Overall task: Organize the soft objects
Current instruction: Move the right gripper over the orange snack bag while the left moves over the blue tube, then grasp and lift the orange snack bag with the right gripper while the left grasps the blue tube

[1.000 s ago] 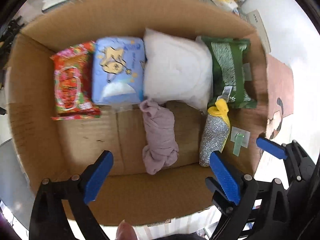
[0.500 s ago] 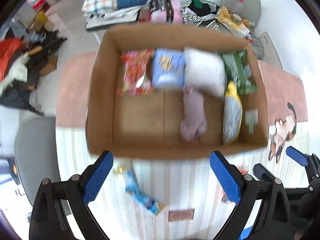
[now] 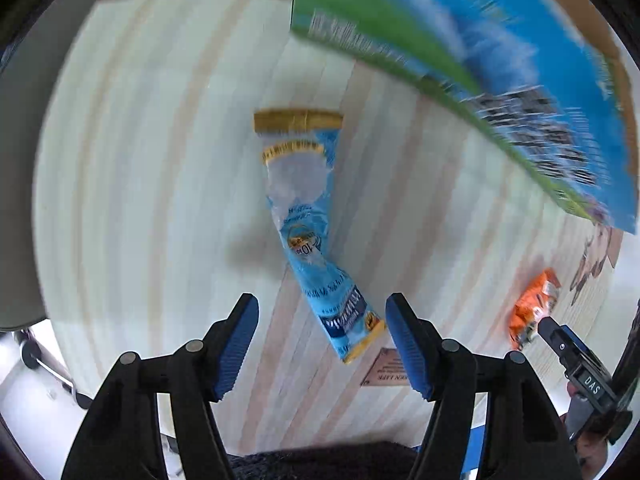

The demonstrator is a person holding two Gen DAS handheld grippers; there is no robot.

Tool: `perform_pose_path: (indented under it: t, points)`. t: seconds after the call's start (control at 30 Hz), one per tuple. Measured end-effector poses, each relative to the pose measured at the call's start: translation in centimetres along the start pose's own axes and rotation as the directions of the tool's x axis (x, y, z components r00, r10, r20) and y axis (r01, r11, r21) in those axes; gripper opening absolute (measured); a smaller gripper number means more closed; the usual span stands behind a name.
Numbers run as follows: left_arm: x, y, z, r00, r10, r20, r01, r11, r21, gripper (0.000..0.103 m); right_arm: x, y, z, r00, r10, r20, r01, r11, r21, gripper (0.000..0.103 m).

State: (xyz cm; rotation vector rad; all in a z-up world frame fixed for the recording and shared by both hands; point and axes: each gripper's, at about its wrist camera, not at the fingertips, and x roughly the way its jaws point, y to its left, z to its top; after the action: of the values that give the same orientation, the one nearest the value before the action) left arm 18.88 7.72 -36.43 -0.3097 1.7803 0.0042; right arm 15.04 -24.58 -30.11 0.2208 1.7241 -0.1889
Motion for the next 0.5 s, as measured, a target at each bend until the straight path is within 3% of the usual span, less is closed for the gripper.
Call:
perform_pose_path:
  t: [0.13, 0.2, 0.33, 0.4, 0.43, 0.47, 0.5]
  points:
    - [1.4, -0.1, 0.8, 1.0, 0.011, -0.002, -0.011, 1.0, -0.019, 0.06, 1.7, -0.3, -0.1, 0.999, 0.013, -0.03, -0.013, 1.0, 0.014, 0.103]
    - [2.0, -0.4, 1.0, 1.0, 0.029, -0.005, -0.029, 0.999, -0.015, 0.035, 2.5, -0.6, -0.3, 0.999, 0.027, -0.036, -0.026, 0.999, 0.02, 0.103]
    - [2.5, -1.3, 0.6, 0.995, 0.093, 0.021, -0.093, 0.996, 0.013, 0.03, 4.0, -0.9, -0.8, 0.998, 0.032, -0.05, -0.031, 0.999, 0.032, 0.101]
    - [2.9, -2.0, 0.1, 0.996, 0.09, 0.016, -0.091, 0.996, 0.021, 0.028, 4.5, -1.1, -0.8, 0.998, 0.025, -0.052, -0.023, 0.999, 0.032, 0.098]
    - [3.1, -2.1, -0.2, 0.997, 0.077, 0.004, -0.077, 0.997, 0.02, 0.028, 4.8, -1.1, -0.9, 0.999, 0.023, -0.047, -0.021, 0.999, 0.033, 0.087]
    - [3.2, -2.0, -0.5, 0.998, 0.063, -0.006, -0.063, 0.998, 0.012, 0.027, 4.8, -1.1, -0.9, 0.999, 0.014, -0.036, -0.012, 0.999, 0.036, 0.065]
    - [3.3, -2.1, -1.0, 0.998, 0.058, -0.014, -0.058, 0.998, 0.012, 0.026, 4.8, -1.1, -1.0, 1.0, -0.008, -0.022, 0.009, 0.999, 0.035, 0.051]
